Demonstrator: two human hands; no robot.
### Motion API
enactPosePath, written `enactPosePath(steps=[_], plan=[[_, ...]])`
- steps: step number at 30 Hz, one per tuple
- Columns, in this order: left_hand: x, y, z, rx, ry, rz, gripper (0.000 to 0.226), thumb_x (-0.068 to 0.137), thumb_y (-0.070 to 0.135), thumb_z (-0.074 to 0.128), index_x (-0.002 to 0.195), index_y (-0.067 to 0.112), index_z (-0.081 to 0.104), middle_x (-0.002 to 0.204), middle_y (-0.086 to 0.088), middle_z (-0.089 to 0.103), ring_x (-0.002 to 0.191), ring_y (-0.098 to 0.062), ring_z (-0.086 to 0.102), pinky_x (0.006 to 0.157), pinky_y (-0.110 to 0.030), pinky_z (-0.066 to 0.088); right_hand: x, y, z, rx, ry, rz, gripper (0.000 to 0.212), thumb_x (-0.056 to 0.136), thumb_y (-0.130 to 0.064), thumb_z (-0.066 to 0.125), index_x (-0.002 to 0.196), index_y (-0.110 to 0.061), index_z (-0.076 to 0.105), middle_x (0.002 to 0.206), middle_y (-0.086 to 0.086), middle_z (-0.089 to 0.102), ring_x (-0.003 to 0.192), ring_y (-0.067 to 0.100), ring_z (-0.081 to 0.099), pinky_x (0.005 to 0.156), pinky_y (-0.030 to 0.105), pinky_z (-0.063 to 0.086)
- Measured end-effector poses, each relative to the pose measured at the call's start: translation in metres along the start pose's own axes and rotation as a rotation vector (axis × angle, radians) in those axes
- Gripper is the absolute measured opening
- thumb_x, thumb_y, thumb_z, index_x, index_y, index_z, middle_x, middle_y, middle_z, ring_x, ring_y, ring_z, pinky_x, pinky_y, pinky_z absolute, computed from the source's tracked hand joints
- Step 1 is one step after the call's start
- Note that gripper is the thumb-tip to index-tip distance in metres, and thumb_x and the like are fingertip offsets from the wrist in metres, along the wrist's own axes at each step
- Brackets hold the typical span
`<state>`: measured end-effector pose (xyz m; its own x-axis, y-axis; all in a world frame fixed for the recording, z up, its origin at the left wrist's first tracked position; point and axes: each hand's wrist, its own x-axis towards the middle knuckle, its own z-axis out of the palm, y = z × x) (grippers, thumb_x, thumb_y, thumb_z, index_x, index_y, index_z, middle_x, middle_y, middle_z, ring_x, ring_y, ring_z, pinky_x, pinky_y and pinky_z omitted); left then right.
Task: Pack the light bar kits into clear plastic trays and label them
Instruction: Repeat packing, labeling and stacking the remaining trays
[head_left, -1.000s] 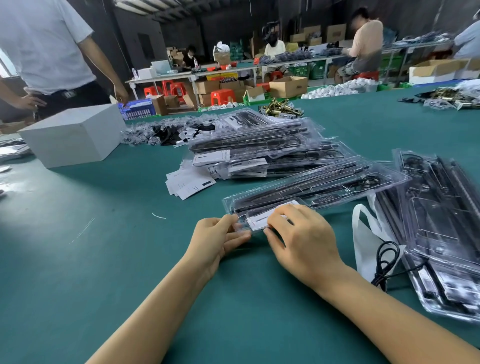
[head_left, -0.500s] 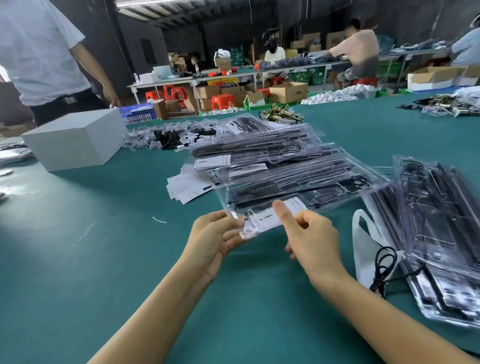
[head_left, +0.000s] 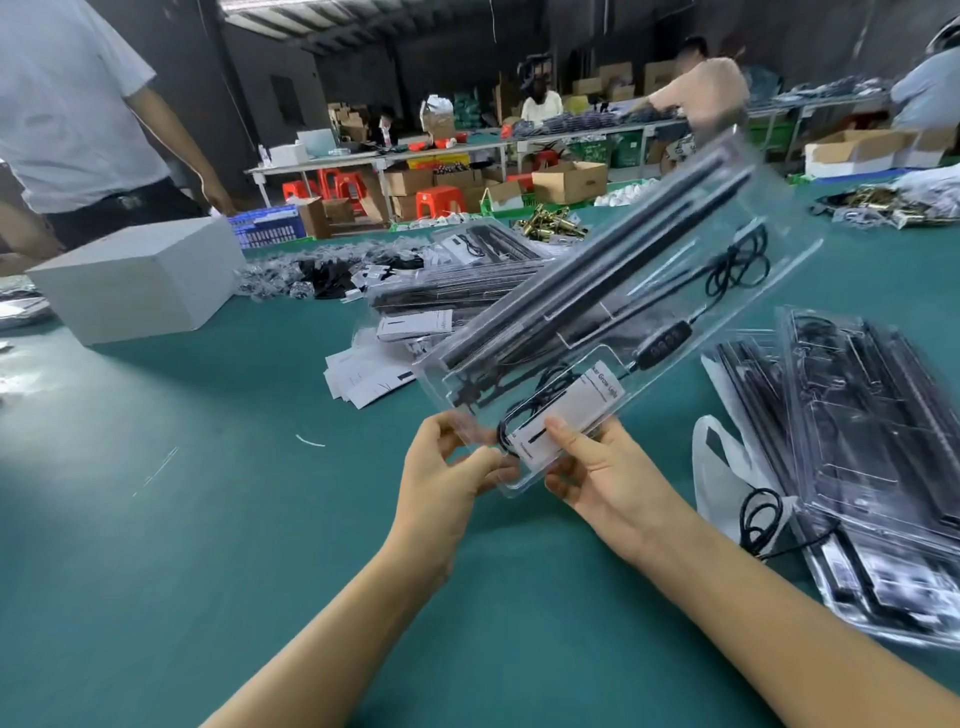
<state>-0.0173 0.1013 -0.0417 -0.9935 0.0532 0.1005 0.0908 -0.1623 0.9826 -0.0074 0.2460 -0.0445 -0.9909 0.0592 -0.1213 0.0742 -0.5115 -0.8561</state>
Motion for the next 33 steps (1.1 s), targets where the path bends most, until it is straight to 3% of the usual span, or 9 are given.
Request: enactPosePath(steps=[5, 11, 21, 28, 33], plan=[[-0.001, -0.004, -0.002, 0.026, -0.028, 0.006, 0.026, 0.085, -0.004, 0.065, 0.107, 0.0, 0.053, 0.085, 0.0, 0.068, 0.071, -0.018, 0.07, 0.072, -0.037, 0.06, -0.001, 0.002, 0.002, -0.106, -0.002, -0.124, 0.015, 0.091, -0.013, 0.06, 0.104, -0.019, 0.056, 0.093, 0.003, 0.07, 0.08, 0.021, 0.061, 0.065, 0.028, 0.045], [0.001, 0.0, 0.0, 0.029, -0.002, -0.03, 0.025, 0.084, -0.013, 0.059, 0.103, 0.002, 0.053, 0.088, -0.006, 0.065, 0.066, -0.024, 0.068, 0.062, -0.033, 0.06, 0.0, 0.005, -0.001, -0.167, 0.003, -0.142, 0.013, 0.089, -0.016, 0.063, 0.1, -0.02, 0.059, 0.094, 0.002, 0.072, 0.078, 0.017, 0.064, 0.065, 0.026, 0.048], [0.007, -0.004, 0.001, 0.027, 0.031, -0.069, 0.027, 0.085, -0.017, 0.055, 0.1, 0.006, 0.053, 0.094, -0.011, 0.063, 0.057, -0.017, 0.065, 0.055, -0.026, 0.056, 0.006, 0.013, -0.004, -0.251, 0.043, -0.185, 0.011, 0.09, -0.013, 0.063, 0.099, -0.018, 0.058, 0.091, 0.003, 0.071, 0.072, 0.014, 0.064, 0.059, 0.023, 0.047], [0.005, -0.003, -0.004, -0.047, -0.004, -0.135, 0.024, 0.084, -0.015, 0.059, 0.102, 0.001, 0.055, 0.094, -0.015, 0.067, 0.075, -0.025, 0.071, 0.059, -0.026, 0.056, 0.008, 0.012, -0.007, -0.221, 0.043, -0.153, 0.01, 0.091, -0.014, 0.062, 0.1, -0.016, 0.059, 0.086, 0.0, 0.072, 0.068, 0.011, 0.065, 0.056, 0.021, 0.049], [0.011, 0.0, -0.006, 0.065, 0.018, -0.204, 0.028, 0.085, -0.018, 0.054, 0.11, -0.009, 0.048, 0.098, -0.027, 0.063, 0.06, -0.024, 0.07, 0.054, -0.028, 0.057, 0.008, 0.015, -0.007, -0.296, 0.042, -0.128, 0.007, 0.092, -0.013, 0.061, 0.098, -0.011, 0.058, 0.089, 0.008, 0.071, 0.062, 0.009, 0.065, 0.056, 0.021, 0.05]])
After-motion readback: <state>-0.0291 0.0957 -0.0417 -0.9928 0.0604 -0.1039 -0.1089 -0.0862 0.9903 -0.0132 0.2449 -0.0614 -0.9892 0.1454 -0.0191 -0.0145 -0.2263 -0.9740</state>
